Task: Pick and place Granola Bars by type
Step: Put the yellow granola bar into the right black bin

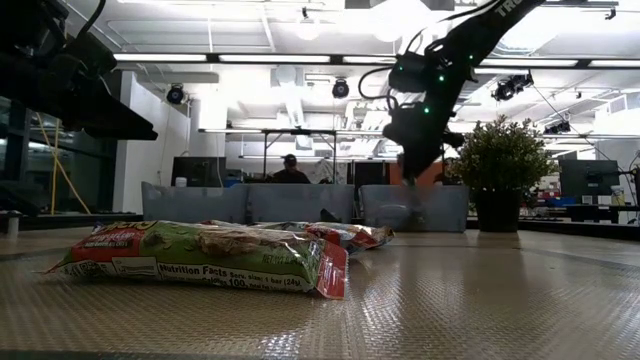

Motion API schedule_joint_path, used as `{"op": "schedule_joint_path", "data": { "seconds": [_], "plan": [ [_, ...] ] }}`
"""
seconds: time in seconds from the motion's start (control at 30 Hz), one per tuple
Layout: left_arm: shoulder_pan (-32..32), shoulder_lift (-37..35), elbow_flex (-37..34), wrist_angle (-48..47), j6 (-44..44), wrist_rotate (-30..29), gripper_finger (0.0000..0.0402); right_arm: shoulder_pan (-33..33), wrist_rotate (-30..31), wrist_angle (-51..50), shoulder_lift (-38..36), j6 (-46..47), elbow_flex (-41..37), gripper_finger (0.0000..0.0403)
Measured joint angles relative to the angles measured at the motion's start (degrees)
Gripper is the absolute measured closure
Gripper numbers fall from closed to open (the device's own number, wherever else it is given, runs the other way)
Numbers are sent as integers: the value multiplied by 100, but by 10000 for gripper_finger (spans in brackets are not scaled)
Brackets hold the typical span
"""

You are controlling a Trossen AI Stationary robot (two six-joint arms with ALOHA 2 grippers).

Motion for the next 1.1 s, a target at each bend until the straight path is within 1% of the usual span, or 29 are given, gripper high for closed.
{"op": "schedule_joint_path", "data": {
  "seconds": [0.23,0.47,0.57,0.7,0.9,1.1],
  "plan": [
    [-2,0,0,0,2,0,159,40,-64,-359,0,49,0,309],
    [-1,-1,-1,1,-1,2,159,41,-438,-853,0,153,0,309],
    [1,-1,0,0,0,1,159,43,-511,-1050,0,150,0,309],
    [-2,-1,-1,0,1,1,159,57,-718,-1095,0,209,5,308],
    [1,0,0,0,1,0,159,197,-696,-1082,0,59,271,308],
    [1,-1,-2,0,-1,1,159,205,-733,-1077,0,-9,508,305]
  ]
}}
